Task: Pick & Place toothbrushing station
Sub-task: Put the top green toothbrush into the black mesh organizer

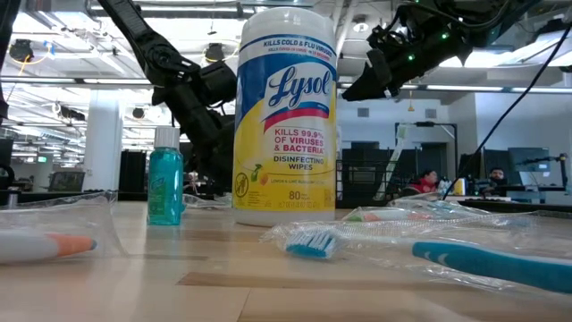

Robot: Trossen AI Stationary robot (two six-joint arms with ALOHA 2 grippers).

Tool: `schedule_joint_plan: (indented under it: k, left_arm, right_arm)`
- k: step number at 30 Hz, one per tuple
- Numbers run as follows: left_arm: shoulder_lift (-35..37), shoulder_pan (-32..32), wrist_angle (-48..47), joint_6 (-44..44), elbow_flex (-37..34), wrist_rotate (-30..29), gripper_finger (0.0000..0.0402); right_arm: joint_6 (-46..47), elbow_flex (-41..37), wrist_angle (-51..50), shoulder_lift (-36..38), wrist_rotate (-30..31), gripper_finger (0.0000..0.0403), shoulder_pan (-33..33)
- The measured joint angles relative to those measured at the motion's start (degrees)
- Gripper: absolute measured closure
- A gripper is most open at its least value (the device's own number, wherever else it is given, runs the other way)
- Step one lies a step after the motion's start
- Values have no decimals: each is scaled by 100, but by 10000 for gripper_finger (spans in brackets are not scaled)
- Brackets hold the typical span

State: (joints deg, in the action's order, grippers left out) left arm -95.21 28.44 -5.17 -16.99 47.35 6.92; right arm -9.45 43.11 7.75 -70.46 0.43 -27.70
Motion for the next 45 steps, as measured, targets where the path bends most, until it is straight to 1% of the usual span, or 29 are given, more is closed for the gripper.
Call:
schedule_joint_plan:
  k: [4, 11, 22, 26, 34, 37, 45]
  left_arm:
    - [-85, -86, -23, -2, 0, -5, 227]
    - [-132, -139, 1, -3, -22, -240, 231]
    - [-38, -63, -63, -1, -26, -309, 239]
    - [-40, -144, -305, 0, -28, -305, 241]
    - [-42, -273, -282, -129, -28, -317, 241]
    - [-42, -281, -281, -145, -28, -413, 245]
    - [-44, -301, -278, -153, -28, -443, 259]
  right_arm:
    - [-2, 0, -3, 0, 0, 271, 0]
    - [-2, 0, -4, 0, 0, 269, 4]
    - [-15, 0, -9, 0, 0, 270, 9]
    - [-15, 0, -9, 0, 0, 273, 9]
    - [0, 0, -9, 0, 0, 275, 9]
    - [-2, 0, -9, 0, 0, 275, 18]
    - [0, 0, -9, -2, 0, 275, 37]
